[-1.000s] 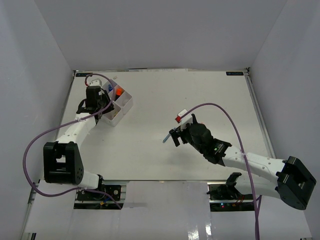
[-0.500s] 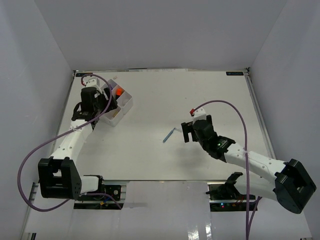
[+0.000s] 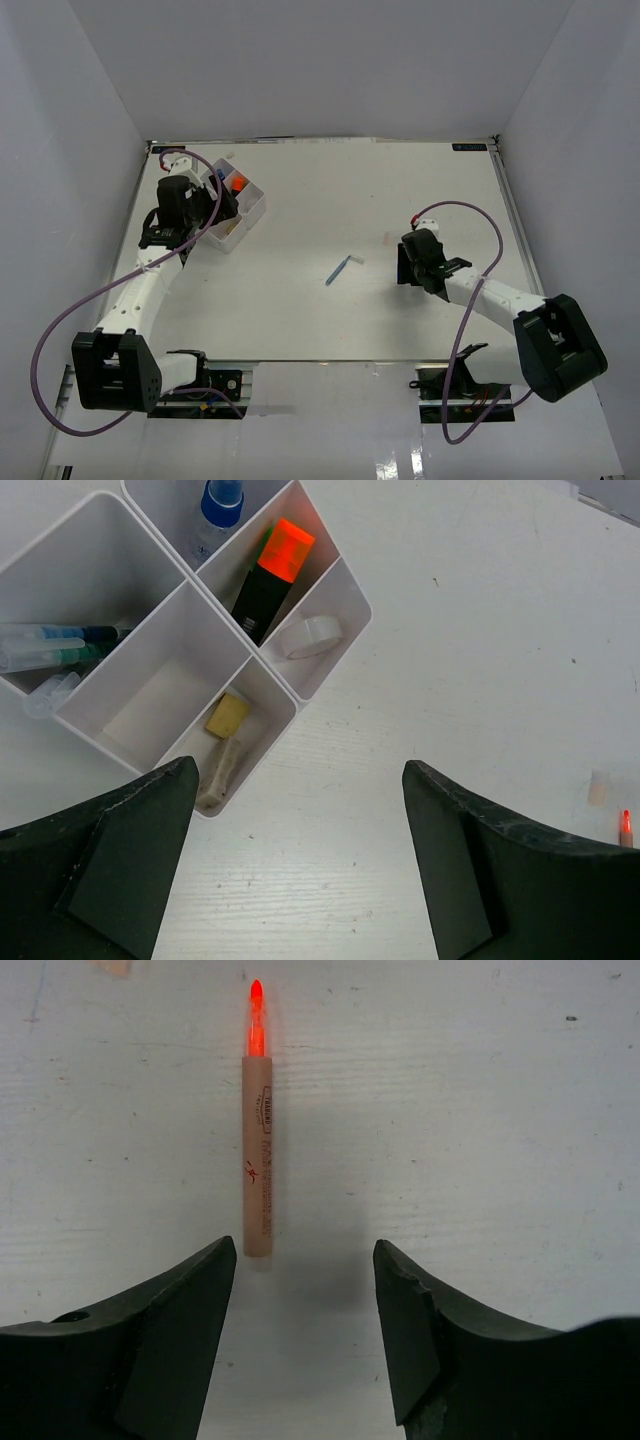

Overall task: Sort the stationery into containers
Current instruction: Pick up the pen from the center of the board.

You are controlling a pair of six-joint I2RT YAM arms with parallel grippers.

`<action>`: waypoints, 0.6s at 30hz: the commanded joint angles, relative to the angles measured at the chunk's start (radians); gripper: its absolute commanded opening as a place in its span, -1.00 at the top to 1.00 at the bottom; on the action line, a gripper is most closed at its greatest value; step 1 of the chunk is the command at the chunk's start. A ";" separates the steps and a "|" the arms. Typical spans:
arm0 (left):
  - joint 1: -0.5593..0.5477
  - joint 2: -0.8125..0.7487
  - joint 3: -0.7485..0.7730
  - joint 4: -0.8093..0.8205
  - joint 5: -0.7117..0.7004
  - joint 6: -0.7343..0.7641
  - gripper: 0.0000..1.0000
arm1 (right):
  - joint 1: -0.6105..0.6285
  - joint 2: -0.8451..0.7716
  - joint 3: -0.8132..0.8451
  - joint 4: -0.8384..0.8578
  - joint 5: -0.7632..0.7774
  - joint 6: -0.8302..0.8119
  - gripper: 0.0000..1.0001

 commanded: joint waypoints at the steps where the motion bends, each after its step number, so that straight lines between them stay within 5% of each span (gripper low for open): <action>1: 0.004 -0.039 -0.007 -0.001 0.022 -0.004 -0.88 | -0.018 0.047 0.056 0.006 -0.046 0.023 -0.25; 13: 0.004 -0.038 -0.007 -0.001 0.037 -0.007 -0.88 | -0.024 0.158 0.077 0.034 -0.098 0.018 0.07; 18: 0.003 -0.042 -0.007 0.000 0.062 -0.013 -0.88 | -0.024 0.143 0.057 0.031 -0.096 0.030 0.44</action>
